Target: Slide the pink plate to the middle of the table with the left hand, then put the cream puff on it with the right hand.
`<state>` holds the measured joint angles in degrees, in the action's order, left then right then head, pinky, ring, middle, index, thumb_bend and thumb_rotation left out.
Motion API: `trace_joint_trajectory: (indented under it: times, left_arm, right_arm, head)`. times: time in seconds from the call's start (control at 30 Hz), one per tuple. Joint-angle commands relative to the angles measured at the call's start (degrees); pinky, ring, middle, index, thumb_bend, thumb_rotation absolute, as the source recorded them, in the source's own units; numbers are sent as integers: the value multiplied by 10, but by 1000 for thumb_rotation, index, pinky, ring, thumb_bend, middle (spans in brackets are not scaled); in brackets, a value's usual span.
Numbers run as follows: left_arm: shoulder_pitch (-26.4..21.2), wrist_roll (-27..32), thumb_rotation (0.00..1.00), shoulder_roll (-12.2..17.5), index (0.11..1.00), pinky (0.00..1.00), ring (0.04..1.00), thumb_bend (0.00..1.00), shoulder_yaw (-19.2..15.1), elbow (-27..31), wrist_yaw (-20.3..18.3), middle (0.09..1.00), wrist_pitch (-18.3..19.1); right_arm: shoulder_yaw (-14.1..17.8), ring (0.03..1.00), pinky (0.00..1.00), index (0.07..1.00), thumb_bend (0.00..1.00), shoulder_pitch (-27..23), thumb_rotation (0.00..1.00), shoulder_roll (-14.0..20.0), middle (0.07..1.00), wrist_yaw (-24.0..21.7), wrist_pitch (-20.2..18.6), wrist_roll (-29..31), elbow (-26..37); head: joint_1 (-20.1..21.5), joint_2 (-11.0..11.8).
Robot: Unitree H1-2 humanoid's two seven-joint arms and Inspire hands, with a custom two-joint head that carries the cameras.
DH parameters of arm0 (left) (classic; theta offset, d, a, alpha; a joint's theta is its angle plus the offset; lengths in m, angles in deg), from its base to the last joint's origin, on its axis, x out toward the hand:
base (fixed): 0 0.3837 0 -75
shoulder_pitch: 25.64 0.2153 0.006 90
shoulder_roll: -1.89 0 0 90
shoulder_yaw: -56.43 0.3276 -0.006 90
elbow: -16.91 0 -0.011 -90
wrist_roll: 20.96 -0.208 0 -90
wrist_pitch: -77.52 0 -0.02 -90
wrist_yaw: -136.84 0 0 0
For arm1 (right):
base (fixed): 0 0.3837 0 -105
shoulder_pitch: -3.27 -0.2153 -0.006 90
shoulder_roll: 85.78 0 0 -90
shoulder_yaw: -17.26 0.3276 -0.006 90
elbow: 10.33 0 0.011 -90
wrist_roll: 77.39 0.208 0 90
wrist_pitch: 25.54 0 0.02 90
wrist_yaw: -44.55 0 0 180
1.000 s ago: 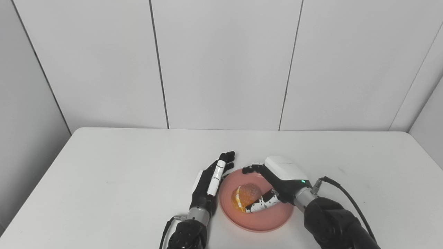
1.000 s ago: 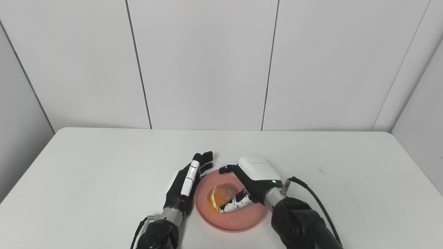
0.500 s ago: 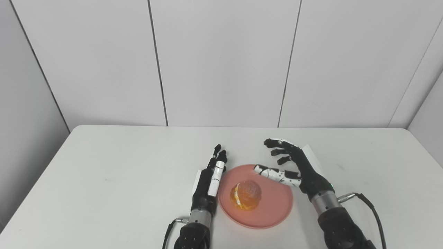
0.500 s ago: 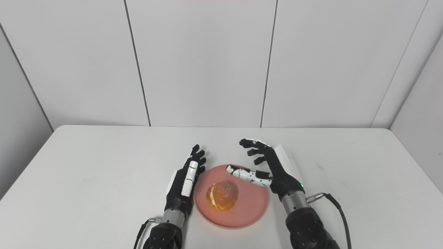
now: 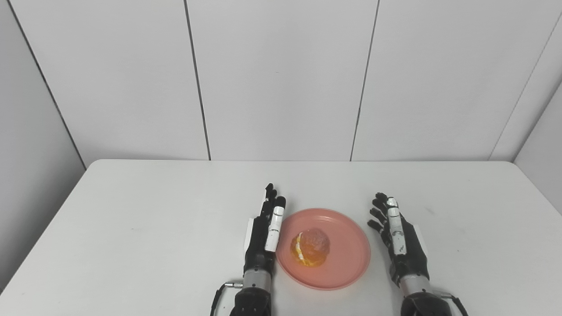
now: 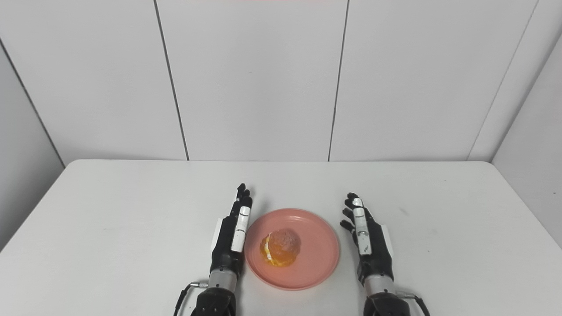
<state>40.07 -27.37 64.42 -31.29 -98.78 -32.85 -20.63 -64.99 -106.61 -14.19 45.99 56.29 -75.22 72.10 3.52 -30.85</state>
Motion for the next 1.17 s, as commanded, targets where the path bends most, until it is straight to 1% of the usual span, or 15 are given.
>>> trace_joint_trajectory:
  times: [0.0, 0.13, 0.2, 0.33, 0.43, 0.5, 0.6, 0.7, 0.77, 0.97, 1.13]
  left_arm:
    - [30, 1, 993, 3, 1000, 1000, 1000, 647, -10, -15, 16, 1000, 14]
    - [29, 4, 989, 6, 1000, 1000, 1000, 641, -12, -17, 14, 1000, 14]
    - [28, 5, 983, 9, 1000, 1000, 1000, 638, -15, -18, 12, 1000, 16]
    - [29, 7, 981, 13, 1000, 1000, 1000, 628, -17, -14, 11, 1000, 24]
    - [28, 9, 983, 15, 1000, 1000, 1000, 631, -16, -16, 10, 1000, 22]
    - [27, 10, 977, 15, 1000, 1000, 1000, 629, -17, -19, 9, 1000, 19]
    - [27, 11, 974, 14, 1000, 1000, 1000, 629, -17, -20, 8, 1000, 20]
    - [28, 11, 968, 12, 1000, 1000, 1000, 631, -15, -19, 10, 1000, 19]
    - [29, 9, 968, 11, 1000, 1000, 1000, 628, -14, -18, 12, 1000, 17]
    - [31, 8, 969, 10, 1000, 1000, 1000, 617, -14, -18, 14, 1000, 18]
    - [33, 0, 974, 10, 1000, 1000, 1000, 622, -9, -16, 15, 1000, 16]
  right_arm:
    - [-1, 912, 918, 875, 848, -6, 1000, -5, 912, 3, 24, 12, -5]
    - [-3, 931, 982, 854, 854, 2, 1000, -9, 915, 8, 34, 24, -9]
    - [-2, 947, 996, 859, 863, 6, 1000, -12, 925, 10, 40, 30, -9]
    - [-6, 970, 1000, 869, 850, 11, 1000, -13, 935, 17, 66, 25, -16]
    - [-17, 990, 1000, 881, 833, 14, 1000, -8, 952, 17, 97, 12, -28]
    - [-30, 997, 1000, 893, 831, 17, 1000, -1, 966, 13, 114, -3, -33]
    - [-48, 1000, 1000, 905, 853, 23, 1000, 8, 973, 9, 129, -21, -36]
    - [-55, 1000, 1000, 899, 874, 25, 1000, 11, 965, 10, 138, -20, -40]
    - [-58, 997, 1000, 898, 868, 25, 1000, 12, 963, 10, 141, -18, -44]
    - [-61, 1000, 1000, 903, 870, 26, 1000, 17, 965, 7, 140, -13, -50]
    - [-57, 1000, 1000, 904, 858, 26, 1000, 17, 966, 6, 137, 0, -54]
  head:
    - [0, -1]
    - [-2, -1]
    - [-1, -3]
    - [0, -4]
    - [1, -4]
    - [1, -4]
    - [0, -5]
    - [0, -6]
    - [-1, -6]
    - [0, -6]
    - [0, -6]
